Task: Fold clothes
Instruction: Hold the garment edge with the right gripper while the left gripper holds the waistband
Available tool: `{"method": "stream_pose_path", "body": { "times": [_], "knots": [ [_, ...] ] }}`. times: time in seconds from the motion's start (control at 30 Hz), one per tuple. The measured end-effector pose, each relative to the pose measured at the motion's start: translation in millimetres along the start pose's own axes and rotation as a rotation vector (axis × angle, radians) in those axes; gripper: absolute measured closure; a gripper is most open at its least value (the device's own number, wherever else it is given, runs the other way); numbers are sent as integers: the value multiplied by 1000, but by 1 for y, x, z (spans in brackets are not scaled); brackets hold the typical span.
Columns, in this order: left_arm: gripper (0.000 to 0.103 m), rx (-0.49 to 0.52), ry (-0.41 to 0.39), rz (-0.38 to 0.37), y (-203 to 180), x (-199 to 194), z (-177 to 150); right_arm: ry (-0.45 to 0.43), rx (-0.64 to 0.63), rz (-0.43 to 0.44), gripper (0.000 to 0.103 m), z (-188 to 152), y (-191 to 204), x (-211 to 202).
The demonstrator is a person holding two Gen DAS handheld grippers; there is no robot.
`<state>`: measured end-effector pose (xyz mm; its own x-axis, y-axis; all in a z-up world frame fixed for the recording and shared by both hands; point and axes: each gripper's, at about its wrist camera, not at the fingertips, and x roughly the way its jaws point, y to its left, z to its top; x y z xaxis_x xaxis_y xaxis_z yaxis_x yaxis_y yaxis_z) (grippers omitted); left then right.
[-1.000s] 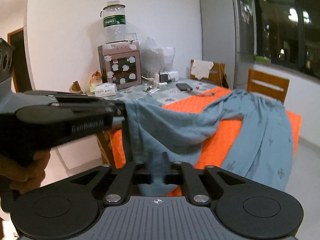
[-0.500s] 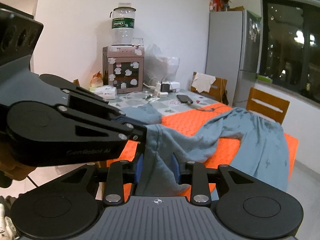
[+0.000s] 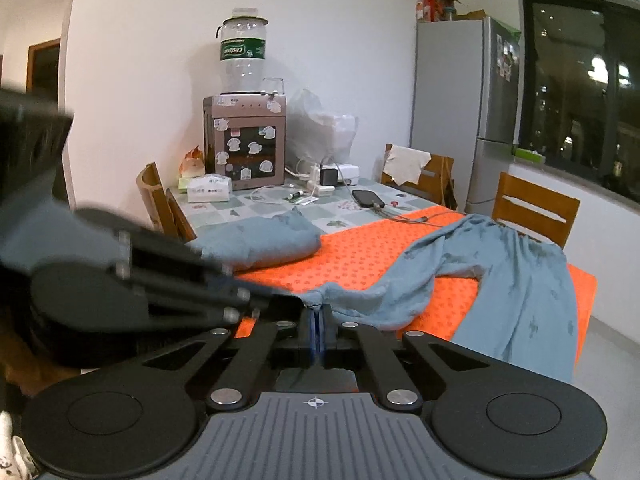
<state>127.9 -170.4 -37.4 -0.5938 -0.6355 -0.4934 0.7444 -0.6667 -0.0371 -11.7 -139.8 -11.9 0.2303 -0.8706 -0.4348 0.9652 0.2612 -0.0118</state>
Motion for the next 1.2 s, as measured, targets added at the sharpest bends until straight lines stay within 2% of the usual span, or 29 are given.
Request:
{"method": "stream_pose_path", "body": {
  "times": [0.1, 0.17, 0.2, 0.23, 0.33, 0.47, 0.53, 0.63, 0.7, 0.77, 1.2],
  "knots": [
    [87, -44, 14, 10, -1, 6, -9, -6, 44, 4, 99, 3, -6, -3],
    [87, -74, 17, 27, 0, 11, -16, -15, 64, 7, 99, 4, -10, -6],
    [89, -86, 9, 38, 1, 11, -17, -15, 67, 5, 99, 4, -11, -6],
    [100, -96, -4, 47, 3, 10, -17, -13, 67, 2, 99, 3, -12, -7],
    [102, -121, -43, 69, 7, 4, -14, 13, 69, -12, 98, -2, -14, -5],
    [103, -85, -65, 71, 8, -2, -1, 53, 78, -31, 96, -10, -16, -2],
    [102, -62, -66, 69, 5, -3, 4, 66, 76, -35, 89, -13, -16, 0],
    [102, -30, -61, 64, 0, -3, 9, 75, 66, -38, 87, -14, -12, 2],
    [102, -19, -59, 61, -2, -2, 10, 73, 54, -40, 77, -15, -9, 2],
    [102, -10, -57, 57, -4, -1, 11, 70, 41, -43, 73, -16, -6, 3],
    [102, -3, -43, 35, -7, 3, 20, 99, -6, -12, 73, -22, 9, 12]
  ]
}}
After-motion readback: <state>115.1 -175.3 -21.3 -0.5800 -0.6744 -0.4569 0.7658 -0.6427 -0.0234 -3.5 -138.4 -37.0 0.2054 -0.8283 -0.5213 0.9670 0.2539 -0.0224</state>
